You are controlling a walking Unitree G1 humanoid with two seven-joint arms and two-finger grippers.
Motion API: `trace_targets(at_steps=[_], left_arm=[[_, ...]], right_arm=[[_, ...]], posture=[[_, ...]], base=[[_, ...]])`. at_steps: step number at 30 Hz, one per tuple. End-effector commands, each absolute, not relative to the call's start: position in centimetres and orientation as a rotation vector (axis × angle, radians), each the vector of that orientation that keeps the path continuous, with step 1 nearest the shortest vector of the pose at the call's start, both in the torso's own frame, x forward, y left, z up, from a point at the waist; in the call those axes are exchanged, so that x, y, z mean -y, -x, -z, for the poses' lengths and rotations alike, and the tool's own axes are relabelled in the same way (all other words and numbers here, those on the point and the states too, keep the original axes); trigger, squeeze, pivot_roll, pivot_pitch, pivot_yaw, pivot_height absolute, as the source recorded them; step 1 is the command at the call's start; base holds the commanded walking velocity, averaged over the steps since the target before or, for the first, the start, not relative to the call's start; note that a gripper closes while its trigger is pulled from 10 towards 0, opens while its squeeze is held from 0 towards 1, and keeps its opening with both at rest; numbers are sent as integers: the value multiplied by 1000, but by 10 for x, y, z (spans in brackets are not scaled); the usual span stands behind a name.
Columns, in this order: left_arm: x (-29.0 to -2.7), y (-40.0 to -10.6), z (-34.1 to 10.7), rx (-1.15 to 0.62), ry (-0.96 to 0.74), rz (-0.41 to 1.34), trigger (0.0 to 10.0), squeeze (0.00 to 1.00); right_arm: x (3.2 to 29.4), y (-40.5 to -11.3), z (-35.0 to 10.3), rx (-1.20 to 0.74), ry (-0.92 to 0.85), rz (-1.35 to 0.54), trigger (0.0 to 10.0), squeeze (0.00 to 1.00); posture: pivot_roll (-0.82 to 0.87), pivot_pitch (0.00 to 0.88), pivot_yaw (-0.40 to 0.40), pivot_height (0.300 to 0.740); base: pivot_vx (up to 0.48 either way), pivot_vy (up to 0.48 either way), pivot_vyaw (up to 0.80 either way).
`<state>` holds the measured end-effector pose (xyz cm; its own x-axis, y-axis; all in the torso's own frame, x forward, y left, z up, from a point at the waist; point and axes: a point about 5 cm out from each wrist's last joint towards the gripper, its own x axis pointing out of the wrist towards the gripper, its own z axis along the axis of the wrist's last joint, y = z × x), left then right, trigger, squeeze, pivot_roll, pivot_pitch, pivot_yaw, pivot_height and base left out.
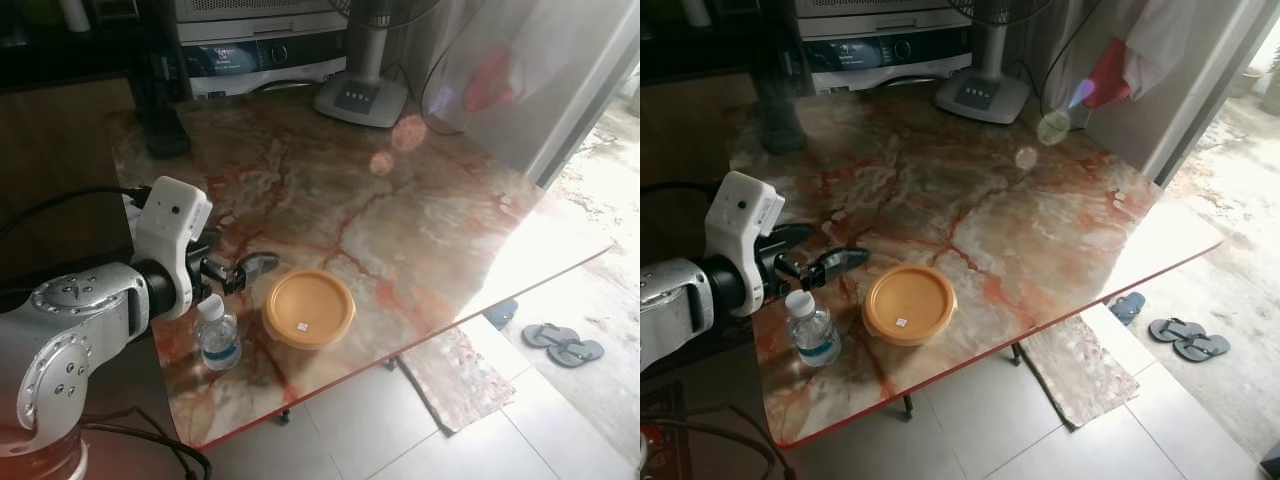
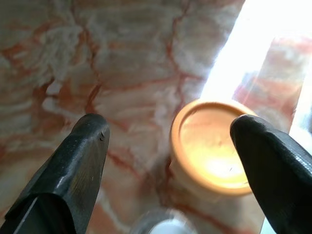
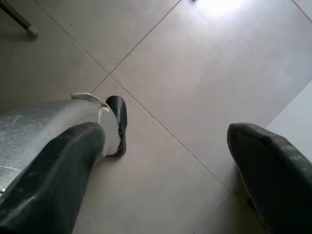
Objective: Restocking fridge
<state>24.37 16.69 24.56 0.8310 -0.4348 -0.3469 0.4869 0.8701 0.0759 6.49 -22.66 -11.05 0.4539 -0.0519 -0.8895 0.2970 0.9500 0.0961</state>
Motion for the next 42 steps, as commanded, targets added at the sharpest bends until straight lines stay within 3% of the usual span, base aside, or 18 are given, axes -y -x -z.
trace_targets(at_steps=[1,8,20,29,30,31,32,33,34,35,39,40,41,42], left_arm=[[-171,-241,-242,-380,-178,457,10000,0],[-182,-241,-239,-496,-226,439,10000,0],[-163,-235,-237,-509,-230,610,10000,0],[-168,-234,-233,-557,-281,594,10000,0],[-168,-233,-232,-561,-283,593,9490,0],[-169,-233,-232,-564,-288,591,5569,0],[-169,-232,-233,-563,-289,594,4118,0],[-169,-232,-233,-563,-289,594,4118,0],[-169,-232,-233,-564,-289,598,3255,0],[-168,-232,-233,-565,-289,607,431,0],[-167,-233,-233,-566,-278,626,0,0],[-166,-232,-233,-568,-276,634,196,0],[-166,-232,-233,-571,-272,642,1098,0],[-166,-232,-232,-574,-272,644,1176,0]], right_arm=[[227,-57,112,-1112,-250,221,10000,0],[225,-57,112,-1114,-257,221,10000,0],[226,-55,112,-1116,-255,222,10000,0],[227,-54,112,-1117,-253,223,10000,0],[227,-54,112,-1117,-253,223,10000,0],[227,-54,112,-1118,-254,223,10000,0],[226,-54,112,-1118,-253,223,10000,0],[226,-54,112,-1118,-253,223,10000,0],[226,-54,112,-1118,-253,222,10000,0],[226,-54,112,-1118,-254,222,10000,0],[226,-54,112,-1118,-254,222,10000,0],[226,-54,112,-1117,-255,223,10000,0],[226,-54,112,-1117,-254,223,10000,0],[226,-54,112,-1117,-253,221,10000,0]], posture=[[325,62,-76,740],[323,63,-61,740],[311,52,-65,740],[308,52,-63,740],[306,51,-62,740],[306,51,-61,740],[307,49,-61,740],[307,49,-61,740],[307,49,-61,740],[305,49,-59,740],[302,48,-58,740],[301,48,-58,740],[301,48,-58,740],[300,49,-53,740]], base=[[0,0,0],[0,0,0],[0,0,0],[0,0,0],[0,0,0],[0,0,0],[0,0,0],[0,0,0],[0,0,0],[0,0,0],[0,0,0],[0,0,0],[0,0,0],[0,0,0]])
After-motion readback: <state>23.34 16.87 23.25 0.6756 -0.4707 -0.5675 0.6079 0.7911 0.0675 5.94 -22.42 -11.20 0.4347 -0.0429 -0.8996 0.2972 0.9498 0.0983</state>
